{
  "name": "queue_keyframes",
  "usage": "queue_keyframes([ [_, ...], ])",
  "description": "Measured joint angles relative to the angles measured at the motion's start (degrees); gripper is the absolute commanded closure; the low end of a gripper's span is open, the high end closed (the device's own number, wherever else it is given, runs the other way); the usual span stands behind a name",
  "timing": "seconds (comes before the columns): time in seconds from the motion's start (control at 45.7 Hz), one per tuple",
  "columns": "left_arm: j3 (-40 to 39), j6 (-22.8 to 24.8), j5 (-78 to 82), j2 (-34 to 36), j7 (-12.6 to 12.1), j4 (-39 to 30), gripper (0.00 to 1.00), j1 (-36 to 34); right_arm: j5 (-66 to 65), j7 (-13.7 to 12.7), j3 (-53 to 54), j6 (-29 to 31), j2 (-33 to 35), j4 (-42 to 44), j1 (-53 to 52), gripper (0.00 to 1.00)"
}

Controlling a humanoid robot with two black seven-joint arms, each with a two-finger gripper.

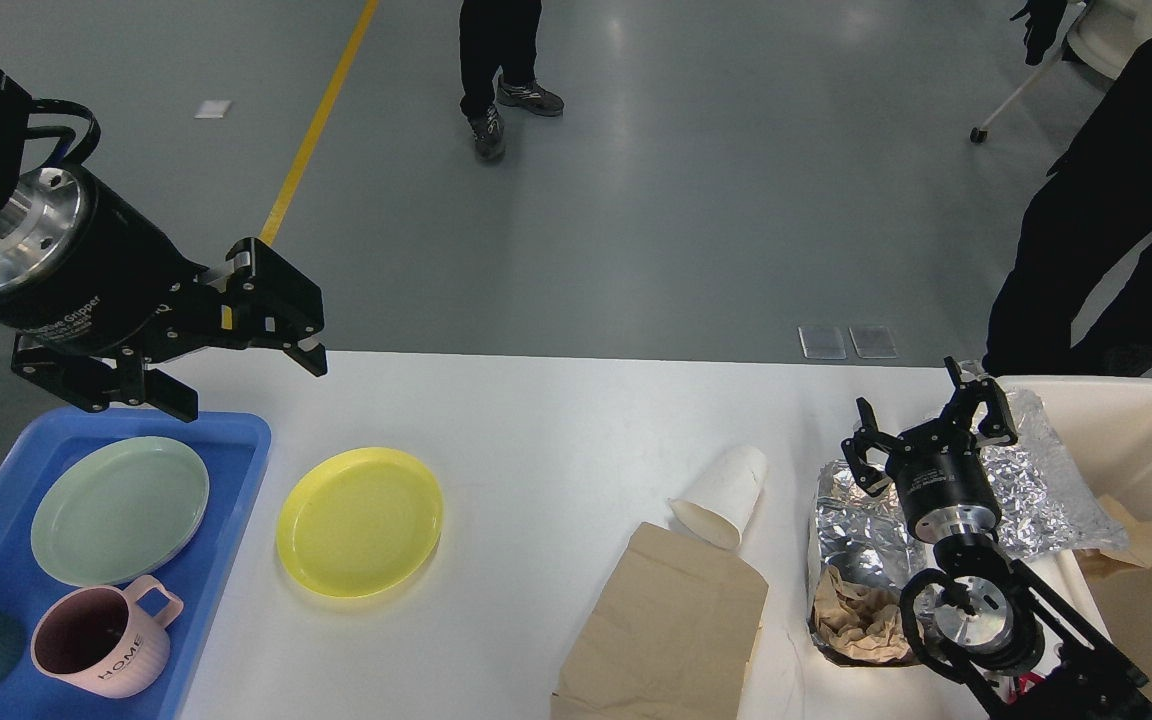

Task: Tidy desktop
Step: 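Open the left gripper and raise it off the mug, then reach the left gripper to the yellow plate rim and grasp it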

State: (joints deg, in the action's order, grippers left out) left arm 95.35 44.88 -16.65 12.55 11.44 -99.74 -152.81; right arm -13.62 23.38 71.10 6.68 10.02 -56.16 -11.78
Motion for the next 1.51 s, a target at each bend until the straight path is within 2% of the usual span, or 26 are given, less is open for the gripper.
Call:
queue_keyframes([
  [0.175, -0.32, -2.68, 0.00, 0.88, 0.11, 0.54, 0.04, 4.03, 0.00, 0.00, 0.00, 0.00, 0.00, 0.00, 0.00, 0.00],
  [0.306, -1.10, -5.75, -1.63, 2.71, 0.39, 3.52, 0.07, 10.99, 0.00, 0.00, 0.00, 0.00, 0.00, 0.00, 0.00, 0.00],
  [0.372, -1.34, -8.81, -4.50, 3.90, 0.29, 4.70, 0.07, 15.88, 0.00, 0.00, 0.00, 0.00, 0.00, 0.00, 0.00, 0.00],
  [0.459, -2.14, -14.95, -9.98, 4.83, -0.25, 5.59, 0.07, 23.67, 0.00, 0.00, 0.00, -0.01, 0.00, 0.00, 0.00, 0.00],
  [0.59, -5.61, -27.37, -21.22, 5.43, -2.09, 7.83, 0.07, 35.94, 0.00, 0.00, 0.00, -0.01, 0.00, 0.00, 0.00, 0.00],
  [0.612, -7.21, -30.98, -25.04, 5.71, -2.85, 8.47, 0.07, 39.36, 0.00, 0.00, 0.00, -0.01, 0.00, 0.00, 0.00, 0.00],
  [0.853, -18.71, -44.55, -31.25, 9.32, -3.91, 12.19, 0.07, 57.51, 0.00, 0.00, 0.00, -0.01, 0.00, 0.00, 0.00, 0.00],
  [1.071, -25.78, -48.09, -30.64, 8.81, -4.53, 23.63, 0.07, 71.11, 0.00, 0.00, 0.00, -0.01, 0.00, 0.00, 0.00, 0.00],
  [1.246, -29.40, -48.88, -28.18, 8.48, -4.71, 28.84, 0.09, 75.73, 0.00, 0.00, 0.00, -0.01, 0.00, 0.00, 0.00, 0.00],
  [1.399, -31.46, -48.99, -26.02, 6.66, -4.78, 31.69, 0.17, 78.82, 0.00, 0.00, 0.00, -0.01, 0.00, 0.00, 0.00, 0.00],
  [1.509, -31.77, -49.00, -24.71, 6.03, -4.82, 32.83, 0.32, 79.61, 0.00, 0.00, 0.00, -0.01, 0.00, 0.03, 0.00, 0.00],
])
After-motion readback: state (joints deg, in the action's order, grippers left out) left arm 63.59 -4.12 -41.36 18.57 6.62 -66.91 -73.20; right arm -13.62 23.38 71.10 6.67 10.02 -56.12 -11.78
